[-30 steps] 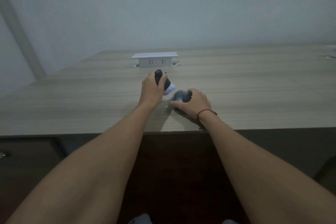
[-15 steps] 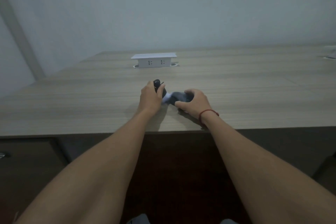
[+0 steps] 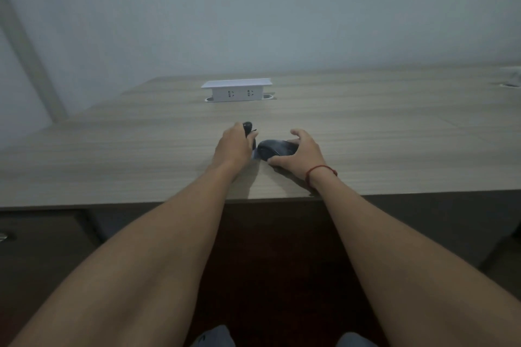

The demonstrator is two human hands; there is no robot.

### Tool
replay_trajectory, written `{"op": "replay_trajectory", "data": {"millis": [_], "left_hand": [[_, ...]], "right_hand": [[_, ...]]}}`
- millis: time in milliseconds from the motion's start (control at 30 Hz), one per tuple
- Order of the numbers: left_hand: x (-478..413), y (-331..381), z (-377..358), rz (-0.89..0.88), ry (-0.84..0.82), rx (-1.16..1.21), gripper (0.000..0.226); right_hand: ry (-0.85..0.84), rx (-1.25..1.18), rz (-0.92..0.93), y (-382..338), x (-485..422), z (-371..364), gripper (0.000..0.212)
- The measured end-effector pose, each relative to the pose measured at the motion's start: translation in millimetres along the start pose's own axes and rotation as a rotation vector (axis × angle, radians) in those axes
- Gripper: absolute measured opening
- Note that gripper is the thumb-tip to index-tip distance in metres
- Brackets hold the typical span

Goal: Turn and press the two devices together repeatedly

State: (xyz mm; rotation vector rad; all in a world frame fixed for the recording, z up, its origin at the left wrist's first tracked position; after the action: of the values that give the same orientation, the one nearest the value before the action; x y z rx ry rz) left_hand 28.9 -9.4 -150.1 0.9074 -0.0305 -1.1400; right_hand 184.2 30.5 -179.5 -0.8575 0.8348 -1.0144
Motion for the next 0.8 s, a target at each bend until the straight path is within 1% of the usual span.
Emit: {"op": "replay_trajectory", "data": {"millis": [100,233,333,400,467,533,567,633,700,800], "left_hand": [[1.7,-3.7,6.8,-0.010,0.035,0.068,0.034],[-1.5,18.6,21.7,-0.060,0.129,0.236,0.030],[-4.9,33.5,11.0,-0.143,0.074,0.236,0.032],[-4.7,31.1,-2.5,-0.117,0.012,0.206,0.032],[-5.8,20.5,-6.1,-0.026,0.007,0.160,0.035],[-8.4,9.3,-4.1,0.030,-0.010,0.030,0.038],[-8.7,4.9,-4.1,0.029,-0.031,-0.007,0.038],[-6.4,0.3,-3.5,0.007,-0.036,0.035,0.037],[-3.1,2.3,-0.9,-0.007,0.023,0.122,0.036],[0.1,5.8,0.6,0.016,0.111,0.228,0.035]], "right_hand": [[-0.004,0.006,0.003,0.5,0.5,0.0,0.089],[0.000,-0.008,0.001,0.4,0.2,0.5,0.088],[0.000,-0.026,-0.006,-1.3,1.3,0.3,0.090],[0.000,-0.039,-0.009,-0.9,1.2,0.3,0.091],[0.001,-0.047,-0.003,-1.7,2.9,1.8,0.093],[0.006,-0.038,0.004,-1.4,3.2,2.6,0.093],[0.003,-0.039,0.002,-1.2,3.2,2.7,0.094],[-0.001,-0.045,-0.005,-1.7,3.8,1.8,0.094],[0.008,-0.040,-0.011,-1.2,3.2,0.9,0.095],[0.023,-0.035,-0.019,0.7,2.1,-0.4,0.095]]}}
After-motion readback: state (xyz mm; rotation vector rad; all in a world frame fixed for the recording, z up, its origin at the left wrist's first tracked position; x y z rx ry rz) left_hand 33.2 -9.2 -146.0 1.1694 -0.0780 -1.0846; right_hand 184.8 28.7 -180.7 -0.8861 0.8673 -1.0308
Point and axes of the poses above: each hand's wrist, its own x-axis away from the middle knuckle, its own z-axis out of the back of the hand, y = z × x, the point moved 5 cm from there along -x, towards the middle knuckle
